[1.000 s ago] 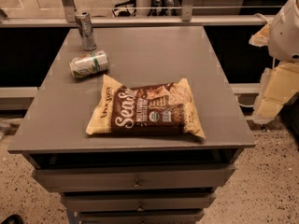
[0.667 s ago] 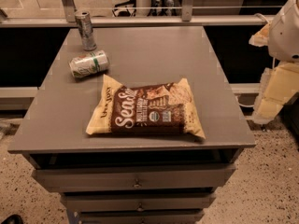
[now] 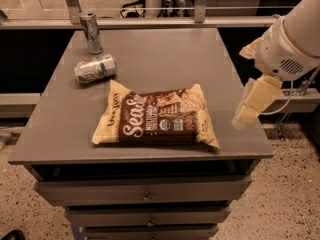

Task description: Pick brown chip bag

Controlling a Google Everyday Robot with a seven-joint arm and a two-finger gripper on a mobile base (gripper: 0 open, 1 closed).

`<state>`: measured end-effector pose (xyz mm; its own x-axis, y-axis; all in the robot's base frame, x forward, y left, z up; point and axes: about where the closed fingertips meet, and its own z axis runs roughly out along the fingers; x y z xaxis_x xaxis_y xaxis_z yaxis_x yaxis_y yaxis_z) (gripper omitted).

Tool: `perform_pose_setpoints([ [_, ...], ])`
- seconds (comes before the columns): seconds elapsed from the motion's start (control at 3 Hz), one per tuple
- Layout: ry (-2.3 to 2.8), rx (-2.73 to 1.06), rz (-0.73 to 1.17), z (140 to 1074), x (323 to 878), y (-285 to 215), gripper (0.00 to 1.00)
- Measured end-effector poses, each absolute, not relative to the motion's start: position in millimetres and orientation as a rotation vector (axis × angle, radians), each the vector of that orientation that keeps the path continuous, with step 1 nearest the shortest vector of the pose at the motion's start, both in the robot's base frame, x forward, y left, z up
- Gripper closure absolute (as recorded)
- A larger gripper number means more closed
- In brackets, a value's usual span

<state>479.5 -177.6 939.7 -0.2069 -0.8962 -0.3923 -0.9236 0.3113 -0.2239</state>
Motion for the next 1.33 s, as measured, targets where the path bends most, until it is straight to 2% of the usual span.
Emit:
perform_pose_setpoints([
  [1.0,2.044,-1.497,0.395,892,513,-100,0.00],
  [1.33,2.036,-1.472,0.441,877,517,-91,0.14],
])
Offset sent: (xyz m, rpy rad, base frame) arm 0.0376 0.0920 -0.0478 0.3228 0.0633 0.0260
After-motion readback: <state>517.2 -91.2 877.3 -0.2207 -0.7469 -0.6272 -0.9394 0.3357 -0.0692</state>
